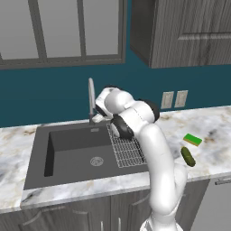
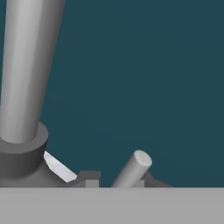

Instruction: Turn on the sink faucet. Then move the cucumber from the counter to the sink. Turn off the sink. Move the vegetable from the sink to the pot next to the stove. Finally move the pot to the front right burner.

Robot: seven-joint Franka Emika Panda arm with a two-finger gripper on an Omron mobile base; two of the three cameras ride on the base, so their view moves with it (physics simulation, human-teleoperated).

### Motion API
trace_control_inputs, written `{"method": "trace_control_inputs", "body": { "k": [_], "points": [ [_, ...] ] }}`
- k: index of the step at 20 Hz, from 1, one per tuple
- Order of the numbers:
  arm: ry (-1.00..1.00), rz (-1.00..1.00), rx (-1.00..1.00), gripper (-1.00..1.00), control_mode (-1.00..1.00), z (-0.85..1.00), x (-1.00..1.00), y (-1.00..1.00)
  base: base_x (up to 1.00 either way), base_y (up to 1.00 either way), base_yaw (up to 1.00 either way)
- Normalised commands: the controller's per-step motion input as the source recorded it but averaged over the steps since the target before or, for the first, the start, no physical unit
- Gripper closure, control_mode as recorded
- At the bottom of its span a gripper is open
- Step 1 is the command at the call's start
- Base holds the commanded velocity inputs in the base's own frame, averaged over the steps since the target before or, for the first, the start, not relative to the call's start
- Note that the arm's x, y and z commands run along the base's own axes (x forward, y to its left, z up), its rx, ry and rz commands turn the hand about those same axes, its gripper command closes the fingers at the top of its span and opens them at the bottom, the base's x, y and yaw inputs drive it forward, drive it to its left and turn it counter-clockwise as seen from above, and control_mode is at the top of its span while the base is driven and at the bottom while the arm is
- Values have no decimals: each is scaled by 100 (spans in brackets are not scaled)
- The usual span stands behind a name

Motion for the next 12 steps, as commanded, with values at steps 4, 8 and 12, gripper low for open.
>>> {"method": "trace_control_inputs", "body": {
  "k": [4, 8, 12],
  "points": [
    [0, -2, 4, 100, -100, 0, 0, -39, 0, 0, 0],
    [0, -6, 5, 100, -100, 0, 0, -43, 0, 0, 0],
    [2, -7, 7, 100, -100, 0, 0, -50, 0, 0, 0]
  ]
}}
